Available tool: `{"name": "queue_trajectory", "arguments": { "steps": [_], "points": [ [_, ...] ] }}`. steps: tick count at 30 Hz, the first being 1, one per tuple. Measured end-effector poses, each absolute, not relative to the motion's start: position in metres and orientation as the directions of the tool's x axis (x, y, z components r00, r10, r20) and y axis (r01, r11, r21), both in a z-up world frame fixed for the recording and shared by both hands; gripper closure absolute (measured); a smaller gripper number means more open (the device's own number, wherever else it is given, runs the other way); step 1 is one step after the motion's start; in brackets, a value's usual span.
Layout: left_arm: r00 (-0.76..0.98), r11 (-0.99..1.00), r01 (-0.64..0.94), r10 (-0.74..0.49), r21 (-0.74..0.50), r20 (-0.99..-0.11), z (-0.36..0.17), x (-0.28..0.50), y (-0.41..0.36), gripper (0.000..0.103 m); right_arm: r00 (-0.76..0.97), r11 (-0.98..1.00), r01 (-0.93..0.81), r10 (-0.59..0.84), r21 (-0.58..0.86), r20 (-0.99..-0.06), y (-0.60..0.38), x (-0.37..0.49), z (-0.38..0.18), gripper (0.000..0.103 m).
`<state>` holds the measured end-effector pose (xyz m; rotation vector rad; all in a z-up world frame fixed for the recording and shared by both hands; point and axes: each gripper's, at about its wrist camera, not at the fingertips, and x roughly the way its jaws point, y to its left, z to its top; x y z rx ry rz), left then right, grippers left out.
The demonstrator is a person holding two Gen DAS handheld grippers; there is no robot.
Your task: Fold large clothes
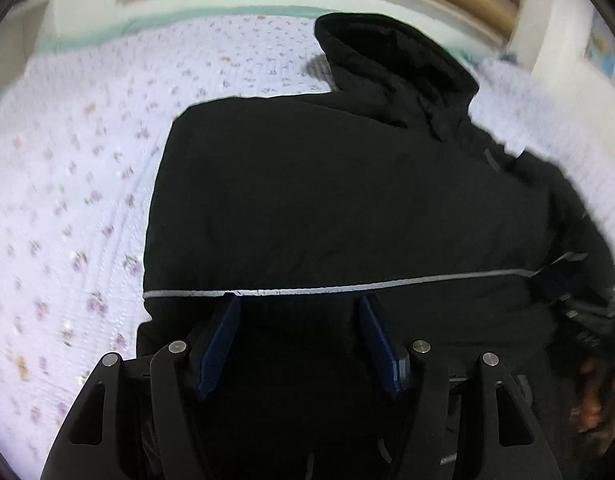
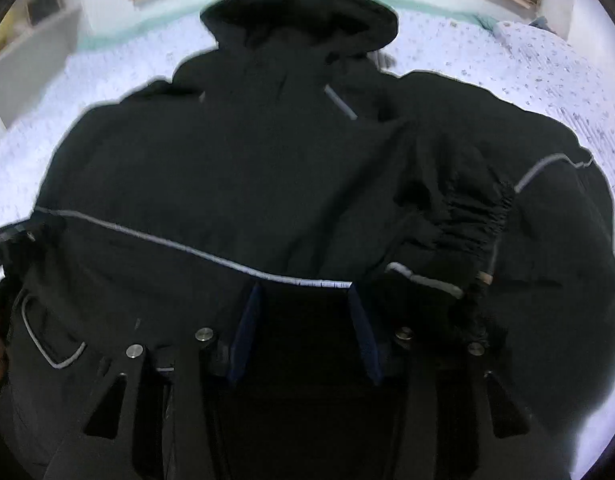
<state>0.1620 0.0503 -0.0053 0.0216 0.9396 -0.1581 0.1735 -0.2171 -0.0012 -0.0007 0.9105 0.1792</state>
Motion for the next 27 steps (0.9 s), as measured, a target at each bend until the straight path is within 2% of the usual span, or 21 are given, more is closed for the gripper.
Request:
{"name": "queue_trajectory", "arguments": {
  "steps": [2,5,8,12,15,16,19,21,24,27],
  "points": [
    [0.593,0.989,0.151,-0.086,0.006,-0.800,-0.005,0.160,0.043,0.039,0.617,0.987,-0.154,0.137,0.052,-0.775,-0.212,0.171,-0.001,0.055],
    [0.591,0.991,0.136,-0.094,-0.015,-0.801,0.006,0.156,0.048,0.039,0.642,0.986,-0.160,0.142,0.050,-0.753,-0.215,0.169,-0.006,0.055],
    [0.590,0.985,0.142,-0.161,-0.095,-0.791,0.030,0.142,0.047,0.039,0.633,0.978,-0.170,0.202,0.120,-0.748,-0.225,0.158,0.003,0.051],
    [0.611,0.968,0.213,-0.237,-0.131,-0.755,0.071,0.132,0.013,0.039,0.613,0.962,-0.175,0.271,0.207,-0.742,-0.246,0.141,0.034,0.048],
    [0.616,0.951,0.270,-0.290,-0.149,-0.733,0.091,0.134,-0.027,0.039,0.657,0.947,-0.191,0.320,0.259,-0.683,-0.271,0.120,0.070,0.044],
    [0.620,0.945,0.295,-0.299,-0.138,-0.725,0.094,0.135,-0.047,0.039,0.678,0.947,-0.186,0.317,0.262,-0.664,-0.281,0.113,0.080,0.039],
    [0.665,0.942,0.332,-0.274,-0.053,-0.695,0.088,0.138,-0.095,0.039,0.767,0.969,-0.083,0.212,0.234,-0.606,-0.329,0.102,0.112,0.032],
    [0.660,0.940,0.336,-0.286,-0.067,-0.694,0.075,0.149,-0.118,0.039,0.793,0.979,-0.003,0.127,0.205,-0.596,-0.362,0.100,0.119,0.030],
    [0.573,0.921,0.360,-0.346,-0.151,-0.743,0.043,0.170,-0.146,0.039,0.783,0.973,0.078,0.076,0.218,-0.618,-0.408,0.107,0.112,0.028],
    [0.534,0.930,0.356,-0.286,-0.095,-0.796,0.004,0.186,-0.170,0.039,0.766,0.965,0.149,0.025,0.217,-0.642,-0.440,0.117,0.098,0.028]
  ]
}}
